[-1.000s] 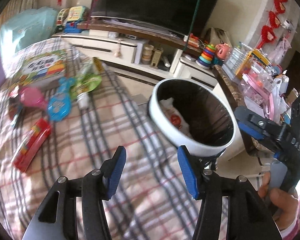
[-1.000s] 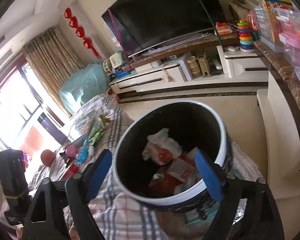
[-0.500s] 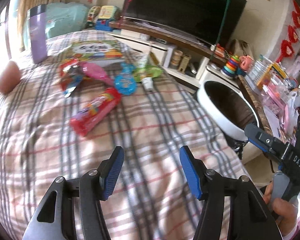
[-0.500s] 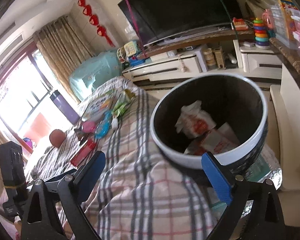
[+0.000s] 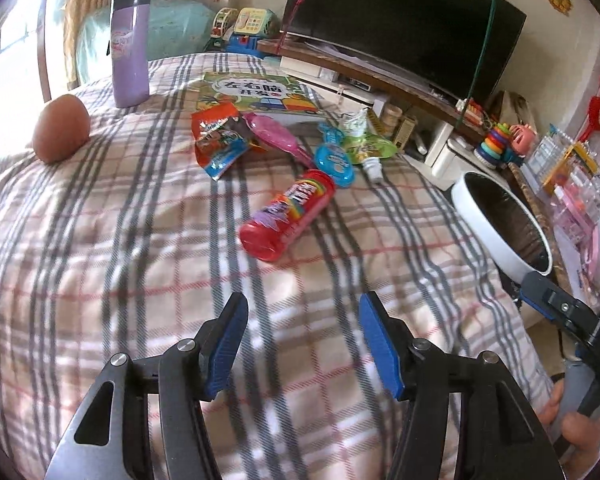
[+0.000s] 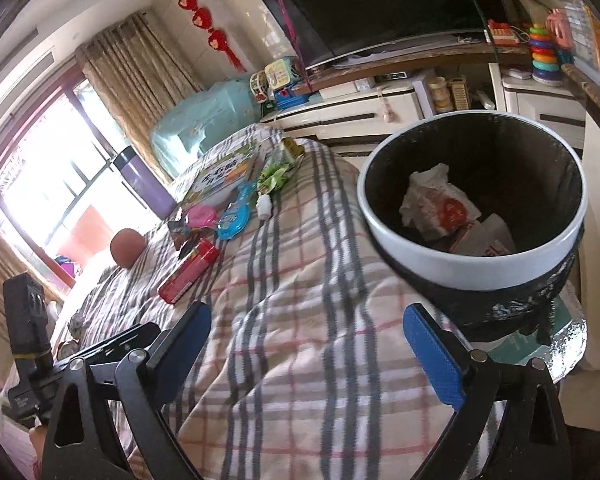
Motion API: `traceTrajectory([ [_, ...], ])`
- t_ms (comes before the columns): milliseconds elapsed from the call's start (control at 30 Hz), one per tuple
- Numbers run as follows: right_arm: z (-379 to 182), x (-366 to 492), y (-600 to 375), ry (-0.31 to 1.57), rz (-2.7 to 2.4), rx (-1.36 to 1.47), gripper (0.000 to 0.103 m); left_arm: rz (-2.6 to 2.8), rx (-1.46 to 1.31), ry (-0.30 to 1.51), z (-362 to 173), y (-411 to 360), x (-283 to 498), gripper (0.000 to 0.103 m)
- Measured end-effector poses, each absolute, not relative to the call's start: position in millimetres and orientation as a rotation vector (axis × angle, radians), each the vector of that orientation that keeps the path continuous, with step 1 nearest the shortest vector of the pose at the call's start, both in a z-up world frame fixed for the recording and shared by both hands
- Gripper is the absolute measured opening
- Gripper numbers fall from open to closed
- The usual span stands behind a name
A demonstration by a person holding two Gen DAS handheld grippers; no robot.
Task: Collect trash
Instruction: 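Move the left gripper toward the red candy tube while the right approaches the blue pouch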
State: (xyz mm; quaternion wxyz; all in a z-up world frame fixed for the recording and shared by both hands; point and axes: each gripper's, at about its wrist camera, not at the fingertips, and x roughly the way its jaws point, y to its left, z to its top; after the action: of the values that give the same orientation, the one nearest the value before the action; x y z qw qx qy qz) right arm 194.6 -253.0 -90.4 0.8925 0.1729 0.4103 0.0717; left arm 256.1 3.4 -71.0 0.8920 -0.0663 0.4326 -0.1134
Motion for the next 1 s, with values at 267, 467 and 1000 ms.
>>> traceTrajectory([
  [267,-93,202,-238,0.860,0.174,0.345,0.098,-0.234,0.001,0.896,-68,1,292,0.060],
  [467,-93,211,-231,0.866,0.199,0.346,0.098,-0.228,0.052,0.908,-79,-5,325,0.060],
  [1000,-99,248,-200,0.884,0.216,0.260,0.069,-0.247,-0.087,0.913,-93,22,335,0.040],
])
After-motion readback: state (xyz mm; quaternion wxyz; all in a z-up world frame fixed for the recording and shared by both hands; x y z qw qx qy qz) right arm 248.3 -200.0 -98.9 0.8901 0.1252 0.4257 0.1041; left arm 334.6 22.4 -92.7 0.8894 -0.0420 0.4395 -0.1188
